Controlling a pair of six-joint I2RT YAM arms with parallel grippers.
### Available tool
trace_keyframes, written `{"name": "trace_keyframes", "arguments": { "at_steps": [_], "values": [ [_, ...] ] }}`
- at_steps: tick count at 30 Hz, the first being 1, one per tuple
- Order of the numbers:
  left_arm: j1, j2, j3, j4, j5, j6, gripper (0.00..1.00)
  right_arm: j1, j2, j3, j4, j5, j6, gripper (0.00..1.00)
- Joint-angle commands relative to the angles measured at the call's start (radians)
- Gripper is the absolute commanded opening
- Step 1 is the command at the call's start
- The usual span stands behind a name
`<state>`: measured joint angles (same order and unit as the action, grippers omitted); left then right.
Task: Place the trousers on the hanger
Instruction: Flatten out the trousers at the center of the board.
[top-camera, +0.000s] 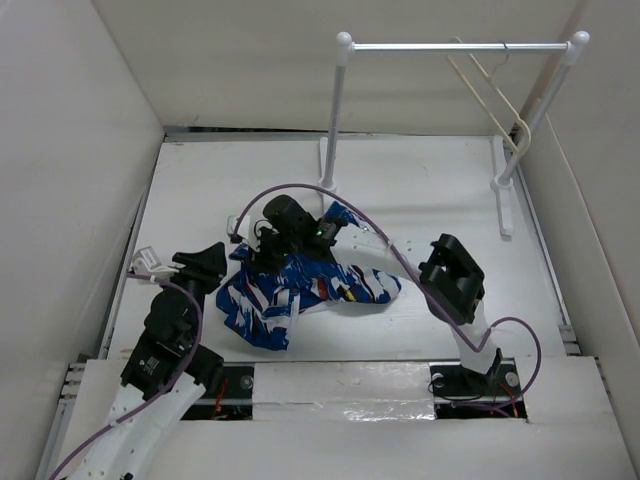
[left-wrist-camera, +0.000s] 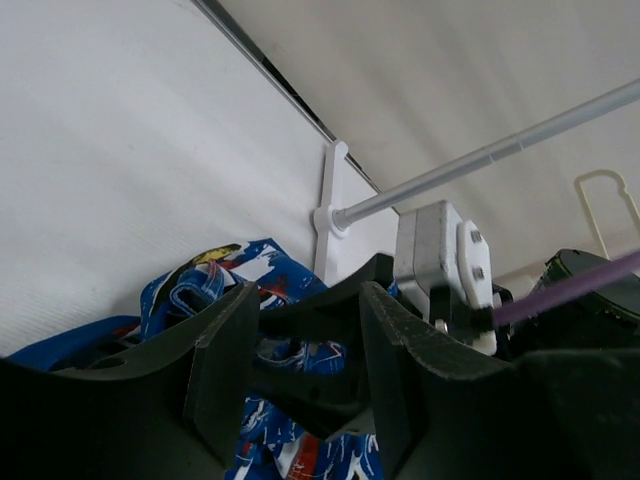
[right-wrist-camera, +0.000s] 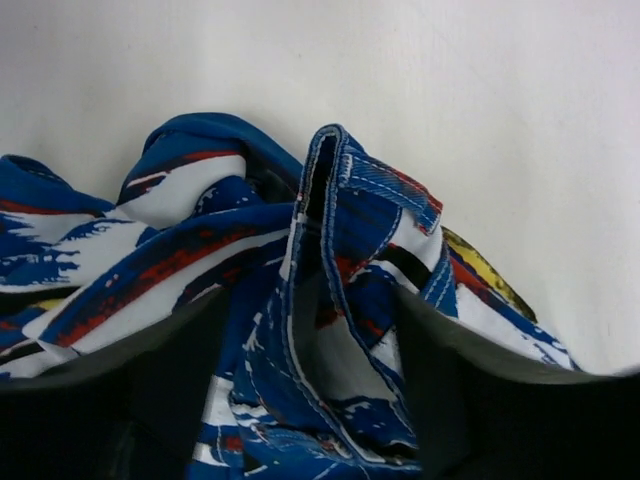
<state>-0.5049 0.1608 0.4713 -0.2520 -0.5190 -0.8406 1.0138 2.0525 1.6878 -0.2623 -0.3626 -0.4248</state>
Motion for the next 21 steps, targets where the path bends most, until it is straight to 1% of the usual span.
{"name": "trace_keyframes", "arguments": {
  "at_steps": [1, 2, 3, 4, 5, 6, 8, 9, 10, 11, 12, 13, 15, 16, 18, 19, 21],
  "values": [
    [-0.004, 0.031, 0.004, 0.017, 0.016, -0.005, 0.42, 0.003, 0.014, 0.032, 0.024, 0.02, 0.024, 0.38],
    [-0.004, 0.034, -0.006, 0.022, 0.026, -0.003, 0.42, 0.003, -0.001, 0.021, 0.043, 0.027, 0.034, 0.22],
    [-0.004, 0.036, -0.016, 0.031, 0.036, 0.001, 0.43, -0.006, -0.012, 0.01, 0.069, 0.034, 0.041, 0.1],
    [-0.004, 0.04, -0.022, 0.052, 0.043, 0.005, 0.46, -0.006, -0.028, -0.003, 0.089, 0.046, 0.064, 0.0],
    [-0.004, 0.06, -0.031, 0.062, 0.065, 0.017, 0.53, -0.015, -0.072, -0.035, 0.106, 0.085, 0.076, 0.0],
    [-0.004, 0.078, -0.033, 0.074, 0.08, 0.024, 0.58, -0.032, -0.101, -0.055, 0.144, 0.108, 0.09, 0.0],
    [-0.004, 0.152, -0.025, 0.097, 0.134, 0.053, 0.63, -0.056, -0.171, -0.109, 0.202, 0.173, 0.15, 0.0],
    [-0.004, 0.181, -0.023, 0.106, 0.152, 0.064, 0.63, -0.072, -0.257, -0.178, 0.231, 0.204, 0.17, 0.0],
    [-0.004, 0.209, -0.025, 0.134, 0.172, 0.073, 0.63, -0.101, -0.303, -0.215, 0.286, 0.233, 0.208, 0.0],
    [-0.004, 0.262, -0.026, 0.146, 0.206, 0.081, 0.63, -0.116, -0.352, -0.255, 0.31, 0.311, 0.216, 0.0],
    [-0.004, 0.287, -0.026, 0.161, 0.221, 0.098, 0.63, -0.135, -0.452, -0.334, 0.352, 0.348, 0.225, 0.0],
    [-0.004, 0.308, -0.025, 0.19, 0.241, 0.109, 0.63, -0.173, -0.501, -0.371, 0.368, 0.387, 0.262, 0.0],
    [-0.004, 0.364, -0.022, 0.204, 0.283, 0.127, 0.63, -0.216, -0.596, -0.443, 0.385, 0.45, 0.297, 0.0],
    [-0.004, 0.376, -0.023, 0.218, 0.295, 0.13, 0.63, -0.236, -0.685, -0.514, 0.397, 0.467, 0.328, 0.0],
    [-0.004, 0.394, -0.043, 0.232, 0.315, 0.135, 0.63, -0.28, -0.767, -0.58, 0.402, 0.54, 0.35, 0.0],
    [-0.004, 0.399, -0.049, 0.232, 0.316, 0.136, 0.63, -0.293, -0.838, -0.635, 0.396, 0.562, 0.368, 0.0],
    [-0.014, 0.417, -0.056, 0.221, 0.323, 0.138, 0.63, -0.335, -0.9, -0.689, 0.382, 0.623, 0.389, 0.0]
  ]
}}
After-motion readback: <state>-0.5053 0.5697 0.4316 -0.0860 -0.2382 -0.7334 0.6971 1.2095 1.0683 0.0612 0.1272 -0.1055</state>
